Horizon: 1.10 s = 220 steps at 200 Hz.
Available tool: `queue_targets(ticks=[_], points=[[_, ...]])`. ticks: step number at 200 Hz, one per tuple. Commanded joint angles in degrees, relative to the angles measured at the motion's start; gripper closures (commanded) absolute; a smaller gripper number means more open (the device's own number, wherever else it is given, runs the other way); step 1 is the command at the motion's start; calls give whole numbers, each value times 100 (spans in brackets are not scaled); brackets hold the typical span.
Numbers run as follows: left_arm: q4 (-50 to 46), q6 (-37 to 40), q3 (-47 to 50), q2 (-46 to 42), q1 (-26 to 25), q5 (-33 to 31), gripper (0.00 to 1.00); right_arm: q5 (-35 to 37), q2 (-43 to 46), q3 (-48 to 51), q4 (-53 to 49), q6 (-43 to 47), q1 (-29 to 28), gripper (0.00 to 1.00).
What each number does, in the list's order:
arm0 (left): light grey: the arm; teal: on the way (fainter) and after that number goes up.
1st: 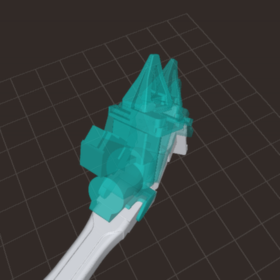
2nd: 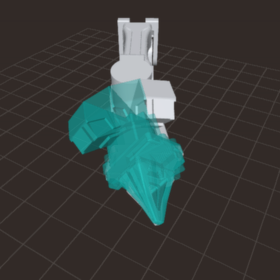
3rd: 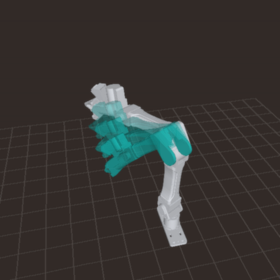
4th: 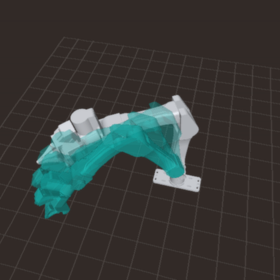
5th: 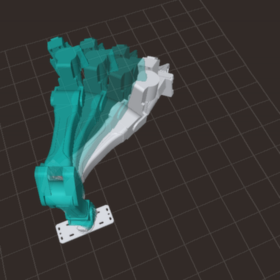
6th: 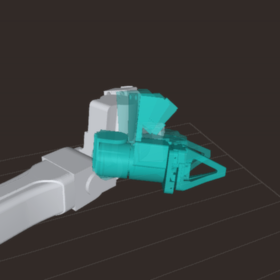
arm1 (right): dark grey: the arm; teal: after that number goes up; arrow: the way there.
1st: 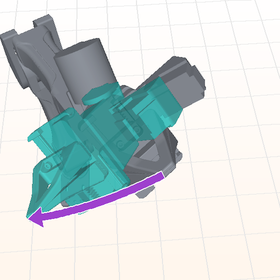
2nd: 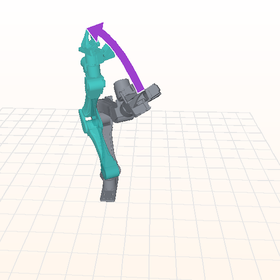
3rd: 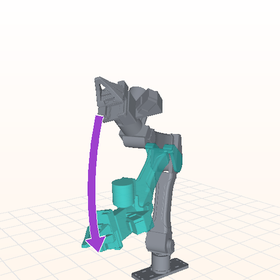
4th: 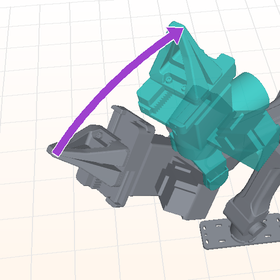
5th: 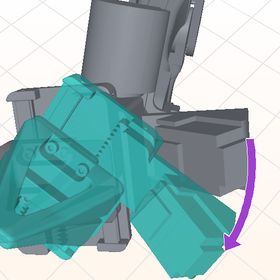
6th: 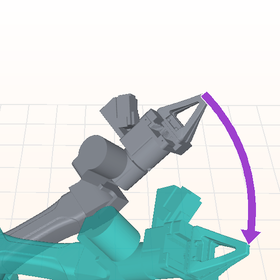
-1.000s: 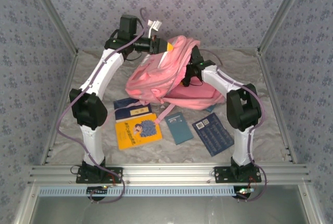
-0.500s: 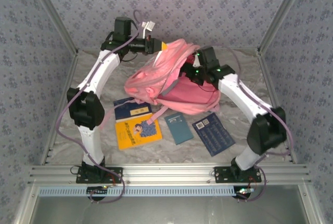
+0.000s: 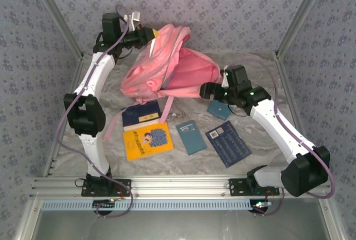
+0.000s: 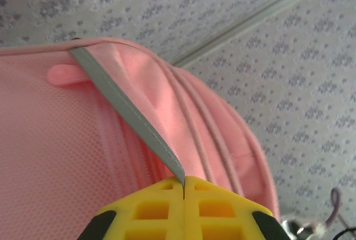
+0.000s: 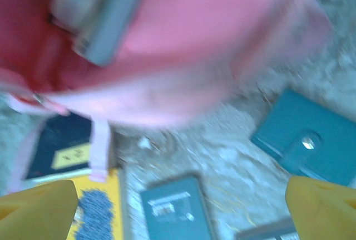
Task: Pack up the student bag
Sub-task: Close the student bag at the top-center of the table.
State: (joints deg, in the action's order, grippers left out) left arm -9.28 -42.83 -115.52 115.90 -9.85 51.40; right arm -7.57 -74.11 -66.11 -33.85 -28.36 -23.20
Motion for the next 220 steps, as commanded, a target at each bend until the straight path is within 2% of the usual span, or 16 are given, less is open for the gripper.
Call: queue_targets(ticks=[1,46,82,123,144,168,189,220], points=[[671,-112,-774,55,27,-84,100,166,96,271,-564,135,158,3],[-33,353,-1405,359,112,-99,100,37,-598,292,-647,160,731,2],[-142,492,-942,150,132,-43,100,163,-1473,-8,-509,185,1032,0],[-226,735,-205,-68,117,-309,100,346,-2308,-171,-452,-471,1521,0],[-862,1337,-93,-85,-26,-716,100,-54,-2462,19,-94,-723,1756,0],[-1894,2237,-275,39,-303,-1385,100,-932,-2589,413,741,-1079,2029,0],[-2008,2200,-206,138,-351,-1567,100,-1501,-2688,697,1390,-1232,2176,6],[-1894,2165,188,128,-527,-1654,100,-1649,-2836,760,1570,-1172,2213,14]])
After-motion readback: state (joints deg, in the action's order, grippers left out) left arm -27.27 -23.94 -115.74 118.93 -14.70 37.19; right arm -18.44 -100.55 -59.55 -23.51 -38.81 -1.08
